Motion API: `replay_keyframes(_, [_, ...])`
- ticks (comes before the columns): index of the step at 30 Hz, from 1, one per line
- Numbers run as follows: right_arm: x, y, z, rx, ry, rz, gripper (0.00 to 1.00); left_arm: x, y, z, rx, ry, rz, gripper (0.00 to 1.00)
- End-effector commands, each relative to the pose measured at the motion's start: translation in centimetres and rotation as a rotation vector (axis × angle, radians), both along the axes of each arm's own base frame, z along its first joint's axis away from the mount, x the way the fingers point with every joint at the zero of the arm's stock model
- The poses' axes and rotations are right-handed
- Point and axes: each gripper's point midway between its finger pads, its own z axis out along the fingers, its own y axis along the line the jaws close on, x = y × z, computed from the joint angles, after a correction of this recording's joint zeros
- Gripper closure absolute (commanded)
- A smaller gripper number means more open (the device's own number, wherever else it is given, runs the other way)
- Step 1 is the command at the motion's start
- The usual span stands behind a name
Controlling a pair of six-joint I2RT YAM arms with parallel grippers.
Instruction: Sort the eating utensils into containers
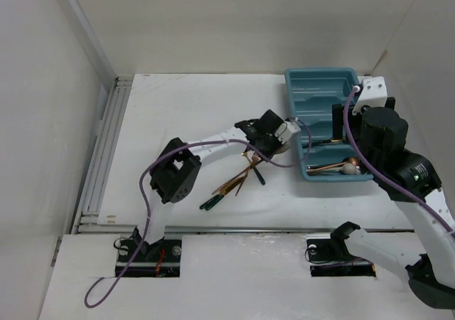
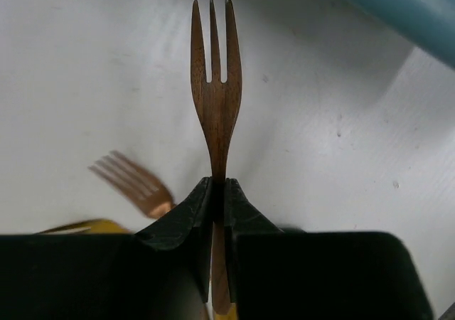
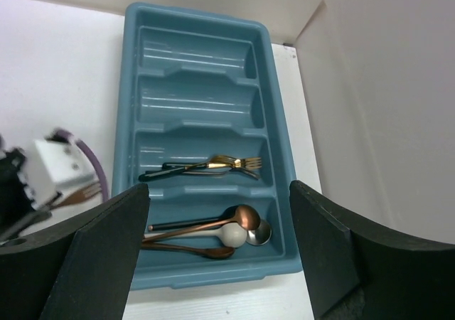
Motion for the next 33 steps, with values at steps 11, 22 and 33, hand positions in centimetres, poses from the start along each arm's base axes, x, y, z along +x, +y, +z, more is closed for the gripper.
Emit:
replay_keyframes(11, [-1.0,-2.1,4.2,0.045,-0.167,-0.076,0.17,7.9,-10.5,20.9,-0.625,-0.471,-0.082,1.0])
replay_keyframes(22, [-5.1,-6.1,5.8,0.017,-0.184,-0.179,0.17,7.7,-19.5,19.7,-0.87,-0.51,-0.198,0.96])
replay_keyframes(33, [-4.5,-5.2,5.7,0.011,-0.173,-0.131,0.16,9.3,-14.8,26.5,-0.83,-0.57,0.007,0.11])
